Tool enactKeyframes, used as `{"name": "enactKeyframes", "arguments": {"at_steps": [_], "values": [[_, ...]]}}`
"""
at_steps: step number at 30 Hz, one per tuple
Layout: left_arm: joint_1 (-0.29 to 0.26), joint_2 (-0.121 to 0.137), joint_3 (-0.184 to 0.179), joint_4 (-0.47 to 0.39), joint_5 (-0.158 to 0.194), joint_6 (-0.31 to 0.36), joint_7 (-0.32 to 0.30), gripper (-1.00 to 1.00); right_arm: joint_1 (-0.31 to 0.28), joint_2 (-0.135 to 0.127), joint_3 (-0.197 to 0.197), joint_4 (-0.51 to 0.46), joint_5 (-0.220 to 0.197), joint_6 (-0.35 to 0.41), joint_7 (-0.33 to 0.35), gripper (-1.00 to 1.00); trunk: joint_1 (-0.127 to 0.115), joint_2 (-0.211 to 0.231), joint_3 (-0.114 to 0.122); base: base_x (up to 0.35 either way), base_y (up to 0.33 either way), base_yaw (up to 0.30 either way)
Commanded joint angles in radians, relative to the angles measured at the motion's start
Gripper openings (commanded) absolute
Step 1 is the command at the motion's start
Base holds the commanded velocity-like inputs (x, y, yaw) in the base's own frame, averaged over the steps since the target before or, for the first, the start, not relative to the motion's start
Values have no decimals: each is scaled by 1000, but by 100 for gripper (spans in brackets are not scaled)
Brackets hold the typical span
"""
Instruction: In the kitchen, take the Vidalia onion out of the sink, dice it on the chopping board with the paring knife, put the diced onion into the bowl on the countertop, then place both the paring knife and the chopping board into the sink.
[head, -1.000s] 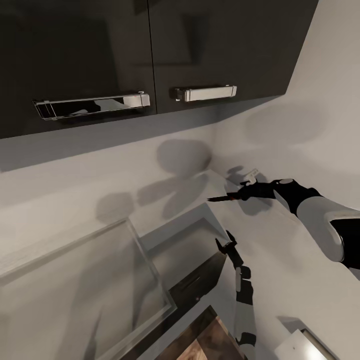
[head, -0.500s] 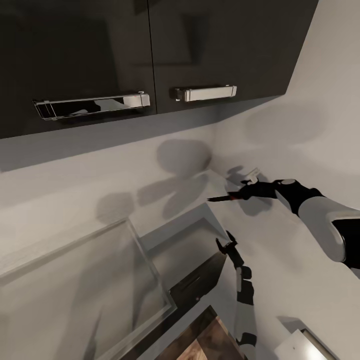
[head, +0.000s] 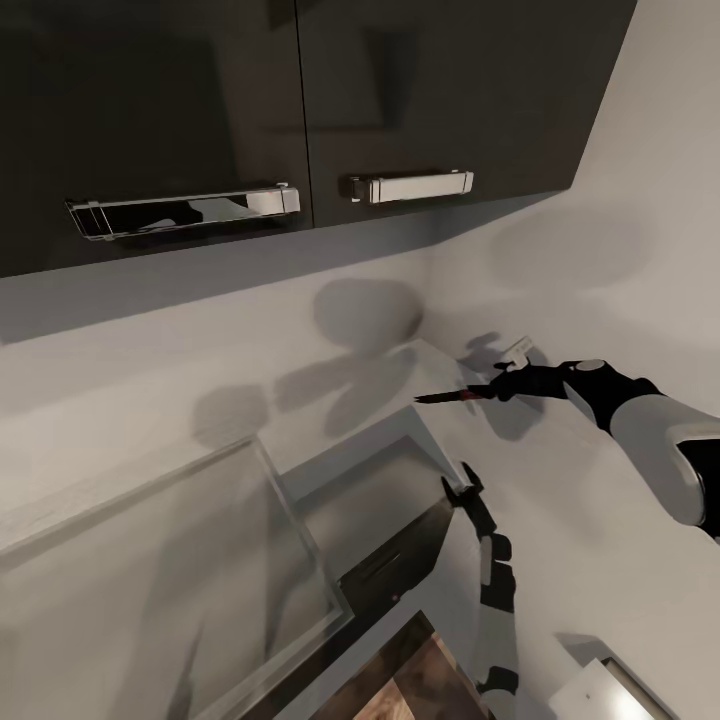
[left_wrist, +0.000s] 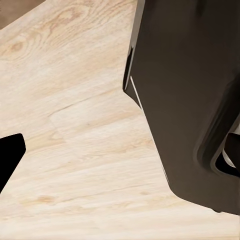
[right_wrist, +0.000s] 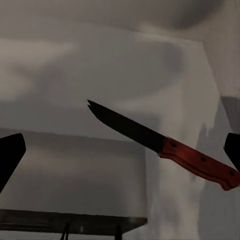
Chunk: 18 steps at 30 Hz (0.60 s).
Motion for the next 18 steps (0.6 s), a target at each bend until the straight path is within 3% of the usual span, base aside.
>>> {"name": "enactKeyframes", "arguments": {"at_steps": [1, 18], "values": [[-2, 0, -4, 4, 7, -7, 0, 100, -1, -3, 8, 0, 3, -9, 1, 100, 1, -2, -2, 0, 0, 0], [-2, -2, -4, 4, 6, -7, 1, 100, -1, -41, 6, -4, 1, -4, 37, 100, 1, -2, -4, 0, 0, 0]]}}
